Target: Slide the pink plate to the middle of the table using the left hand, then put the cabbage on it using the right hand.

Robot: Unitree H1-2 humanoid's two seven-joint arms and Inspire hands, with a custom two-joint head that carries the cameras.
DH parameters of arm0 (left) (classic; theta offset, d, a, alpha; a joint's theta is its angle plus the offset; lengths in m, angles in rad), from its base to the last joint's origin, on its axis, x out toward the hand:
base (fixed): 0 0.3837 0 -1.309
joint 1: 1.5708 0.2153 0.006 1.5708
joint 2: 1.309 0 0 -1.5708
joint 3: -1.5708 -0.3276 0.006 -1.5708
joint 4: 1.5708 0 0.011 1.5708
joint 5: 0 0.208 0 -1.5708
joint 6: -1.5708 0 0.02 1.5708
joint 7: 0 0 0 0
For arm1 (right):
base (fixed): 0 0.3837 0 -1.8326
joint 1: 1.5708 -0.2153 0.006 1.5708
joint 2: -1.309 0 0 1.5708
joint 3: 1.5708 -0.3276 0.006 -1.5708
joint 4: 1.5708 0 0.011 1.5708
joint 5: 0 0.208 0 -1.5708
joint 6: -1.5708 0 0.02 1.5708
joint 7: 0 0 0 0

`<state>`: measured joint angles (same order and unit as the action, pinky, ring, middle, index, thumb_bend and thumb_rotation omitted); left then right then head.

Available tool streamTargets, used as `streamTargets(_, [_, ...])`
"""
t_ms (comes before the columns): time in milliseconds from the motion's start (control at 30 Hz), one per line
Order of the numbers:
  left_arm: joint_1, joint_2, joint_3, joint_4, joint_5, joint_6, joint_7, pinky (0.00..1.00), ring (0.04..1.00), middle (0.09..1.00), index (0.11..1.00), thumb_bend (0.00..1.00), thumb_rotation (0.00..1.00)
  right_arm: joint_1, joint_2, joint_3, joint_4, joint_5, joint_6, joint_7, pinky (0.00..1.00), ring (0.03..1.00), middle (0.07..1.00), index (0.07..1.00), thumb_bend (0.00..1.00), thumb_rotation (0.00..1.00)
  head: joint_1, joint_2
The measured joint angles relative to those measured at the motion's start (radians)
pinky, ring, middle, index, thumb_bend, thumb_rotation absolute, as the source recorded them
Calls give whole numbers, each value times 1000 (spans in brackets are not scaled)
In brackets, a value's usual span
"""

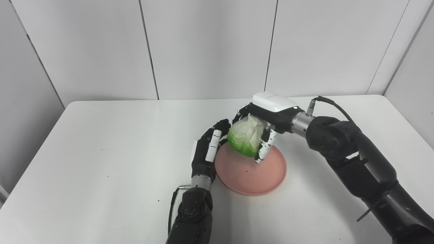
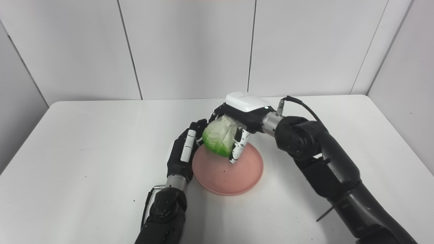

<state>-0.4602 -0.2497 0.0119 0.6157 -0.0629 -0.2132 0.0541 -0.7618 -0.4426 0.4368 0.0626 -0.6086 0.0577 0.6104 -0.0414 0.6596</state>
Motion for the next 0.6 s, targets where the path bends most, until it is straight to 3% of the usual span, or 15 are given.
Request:
streamTargets(67, [1, 0, -1, -2, 0, 3, 0, 739, 813, 772, 691, 805, 830, 0, 1, 12, -1, -16, 0, 11, 360, 404, 436, 512, 525, 0, 2, 2])
streamTargets(467, [5, 2, -4, -11, -1, 15, 0, 732, 809, 768, 674, 794, 838, 13, 9, 43, 28, -60, 0, 37, 276, 355, 433, 508, 525, 0, -8, 12])
streamTargets(600, [6, 3, -4, -14, -1, 18, 0, 735, 811, 769, 662, 801, 842, 18, 8, 68, 36, -76, -4, 37, 349, 429, 480, 489, 527, 0, -12, 14])
